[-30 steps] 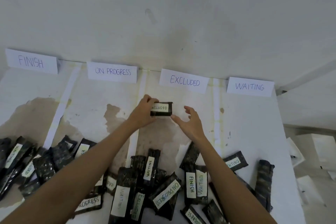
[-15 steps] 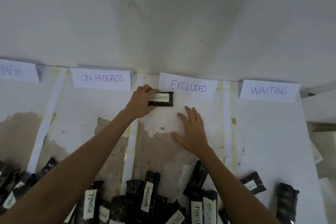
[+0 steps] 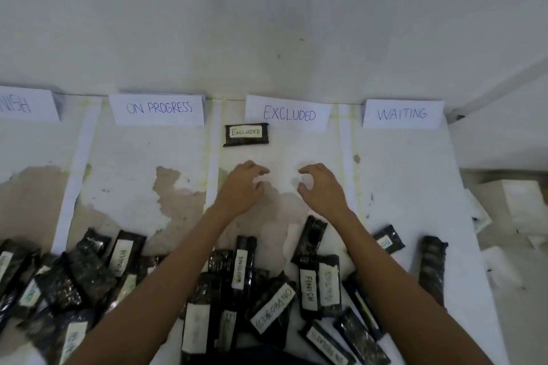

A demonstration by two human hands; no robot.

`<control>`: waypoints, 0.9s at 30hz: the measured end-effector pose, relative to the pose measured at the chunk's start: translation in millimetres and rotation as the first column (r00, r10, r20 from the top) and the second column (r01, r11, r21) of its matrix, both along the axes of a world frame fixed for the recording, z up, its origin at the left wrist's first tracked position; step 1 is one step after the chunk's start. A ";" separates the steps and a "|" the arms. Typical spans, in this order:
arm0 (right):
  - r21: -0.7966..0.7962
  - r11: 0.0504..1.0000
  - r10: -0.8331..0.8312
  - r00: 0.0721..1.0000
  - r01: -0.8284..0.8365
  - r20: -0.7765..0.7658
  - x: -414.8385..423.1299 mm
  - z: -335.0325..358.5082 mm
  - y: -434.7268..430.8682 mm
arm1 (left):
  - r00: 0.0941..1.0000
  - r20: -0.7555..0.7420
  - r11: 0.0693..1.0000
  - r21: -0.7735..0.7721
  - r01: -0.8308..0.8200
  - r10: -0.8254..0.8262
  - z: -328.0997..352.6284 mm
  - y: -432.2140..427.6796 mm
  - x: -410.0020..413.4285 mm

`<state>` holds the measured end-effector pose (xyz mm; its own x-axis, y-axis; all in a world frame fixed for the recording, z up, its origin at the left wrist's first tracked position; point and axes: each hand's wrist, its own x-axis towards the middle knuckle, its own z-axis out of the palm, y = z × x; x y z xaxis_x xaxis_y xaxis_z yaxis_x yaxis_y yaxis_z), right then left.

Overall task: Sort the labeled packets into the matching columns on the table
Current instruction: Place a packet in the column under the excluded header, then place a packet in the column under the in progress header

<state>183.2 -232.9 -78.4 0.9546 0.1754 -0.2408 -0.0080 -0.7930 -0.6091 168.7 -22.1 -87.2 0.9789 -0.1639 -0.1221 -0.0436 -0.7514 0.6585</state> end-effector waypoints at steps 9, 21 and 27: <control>-0.389 0.907 -0.288 0.910 0.159 -0.299 -83.3 9.5 6.3 | 0.993 -0.114 0.997 -0.075 0.012 -0.020 6.2 -28.2 -100.1; 0.466 0.647 -0.301 0.763 0.604 -0.572 -74.8 67.7 -2.9 | 0.909 -0.405 0.934 -0.281 -0.221 0.093 43.6 -35.9 -131.2; 0.571 0.456 -0.252 0.714 0.683 -0.653 -89.0 83.1 -10.1 | 0.822 -0.554 0.756 -0.479 -0.446 0.134 60.3 -51.4 -121.7</control>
<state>94.1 -243.0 4.7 0.7645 0.0453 -0.6430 -0.6409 0.1601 -0.7507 47.0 -73.5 -26.9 0.8341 -0.0713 -0.5470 0.5329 -0.1520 0.8324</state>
